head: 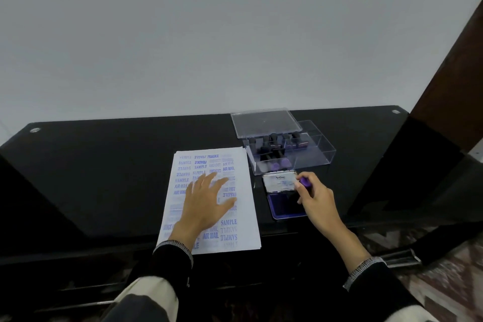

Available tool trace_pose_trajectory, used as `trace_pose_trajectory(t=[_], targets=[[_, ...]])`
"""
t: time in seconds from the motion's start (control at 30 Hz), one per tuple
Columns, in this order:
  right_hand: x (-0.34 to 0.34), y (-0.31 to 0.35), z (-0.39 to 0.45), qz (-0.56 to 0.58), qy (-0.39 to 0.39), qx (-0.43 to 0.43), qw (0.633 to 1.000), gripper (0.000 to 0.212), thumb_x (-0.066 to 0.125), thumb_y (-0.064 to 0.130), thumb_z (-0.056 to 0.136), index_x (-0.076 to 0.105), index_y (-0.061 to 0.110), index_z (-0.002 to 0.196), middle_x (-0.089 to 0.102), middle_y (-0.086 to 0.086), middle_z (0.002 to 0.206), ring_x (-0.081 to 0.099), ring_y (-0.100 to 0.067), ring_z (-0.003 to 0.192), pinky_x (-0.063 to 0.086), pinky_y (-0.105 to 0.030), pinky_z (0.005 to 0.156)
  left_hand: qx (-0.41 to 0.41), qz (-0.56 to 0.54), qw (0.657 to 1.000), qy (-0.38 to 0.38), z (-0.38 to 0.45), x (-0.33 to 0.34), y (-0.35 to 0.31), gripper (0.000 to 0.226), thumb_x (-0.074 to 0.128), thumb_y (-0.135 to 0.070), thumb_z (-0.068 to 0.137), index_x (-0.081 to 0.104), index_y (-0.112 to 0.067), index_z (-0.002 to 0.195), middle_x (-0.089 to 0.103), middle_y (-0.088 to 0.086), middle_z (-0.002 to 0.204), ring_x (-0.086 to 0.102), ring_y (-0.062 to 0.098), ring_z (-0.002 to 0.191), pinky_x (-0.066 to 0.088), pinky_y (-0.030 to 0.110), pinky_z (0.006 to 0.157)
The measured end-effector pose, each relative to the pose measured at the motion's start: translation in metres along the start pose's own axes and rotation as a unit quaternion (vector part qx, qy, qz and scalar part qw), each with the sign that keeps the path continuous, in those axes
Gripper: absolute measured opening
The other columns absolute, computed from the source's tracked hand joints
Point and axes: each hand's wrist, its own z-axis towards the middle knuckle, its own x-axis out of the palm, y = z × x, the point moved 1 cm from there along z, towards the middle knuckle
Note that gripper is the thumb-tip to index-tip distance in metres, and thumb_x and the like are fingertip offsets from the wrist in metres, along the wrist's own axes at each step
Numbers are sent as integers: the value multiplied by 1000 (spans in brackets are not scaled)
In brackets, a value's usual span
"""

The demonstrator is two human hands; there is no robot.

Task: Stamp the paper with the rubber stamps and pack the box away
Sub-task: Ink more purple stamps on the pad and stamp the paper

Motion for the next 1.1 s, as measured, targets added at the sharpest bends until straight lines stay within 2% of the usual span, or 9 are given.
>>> trace_pose_trajectory(t=[0.1,0.17,0.37,0.43,0.57,0.73,0.83,0.93,1.1], targets=[[0,-9,1,-37,8,-15,999,8,51,22,96,52,28,100,61,0,77,61,-16,70,46,-24,67,-32,30,999,15,3,8,2,66,41,-71,86,34,-39,144,23,-3,157,14,24,147,9,53,117],[2,-12,1,-41,18,-17,999,7,51,20,96,52,26,101,60,0,78,60,-17,72,46,-28,69,-43,35,998,7,5,9,0,66,42,-71,85,36,-39,142,25,-3,156,16,23,146,9,55,116],[9,-11,0,-66,0,-58,996,13,51,16,96,48,25,105,58,9,90,57,-3,83,41,-7,68,-83,-17,994,-70,9,9,0,54,50,-58,90,45,-31,137,29,0,154,12,24,146,1,59,114],[12,-13,1,-79,-3,-66,995,14,52,14,95,50,22,107,57,9,90,56,-4,83,39,-4,68,-107,-18,990,-88,12,7,5,46,48,-49,93,48,-28,134,31,0,153,14,23,146,1,58,115],[21,-17,1,-106,-5,-77,991,17,54,13,95,50,17,111,56,6,91,56,-8,80,40,-5,67,-172,-35,974,-146,14,-2,27,35,49,-35,95,56,-23,127,44,0,144,30,22,140,4,58,116],[29,-21,-5,-118,-41,-87,988,22,57,7,91,53,10,112,55,3,97,56,-12,84,40,-1,71,-224,-63,961,-150,9,-11,58,40,53,-38,93,54,-20,129,45,1,144,26,23,142,5,55,117],[31,-23,-9,-119,-61,-100,986,25,59,2,89,54,6,113,54,4,98,56,-11,87,39,-2,79,-239,-56,960,-132,9,-13,63,56,52,-49,91,47,-18,137,36,5,150,20,25,145,5,51,118],[29,-21,-1,-131,-51,-102,985,23,58,1,89,54,7,110,55,3,92,56,-12,80,39,-4,72,-246,-44,961,-119,10,-9,63,66,51,-55,90,41,-17,142,31,7,153,15,26,146,2,50,119],[29,-18,11,-140,-30,-94,985,20,55,4,91,52,9,111,56,1,90,57,-16,80,45,-20,71,-252,-49,957,-133,11,-8,60,66,55,-55,88,44,-15,139,35,8,149,18,28,144,3,51,119]])
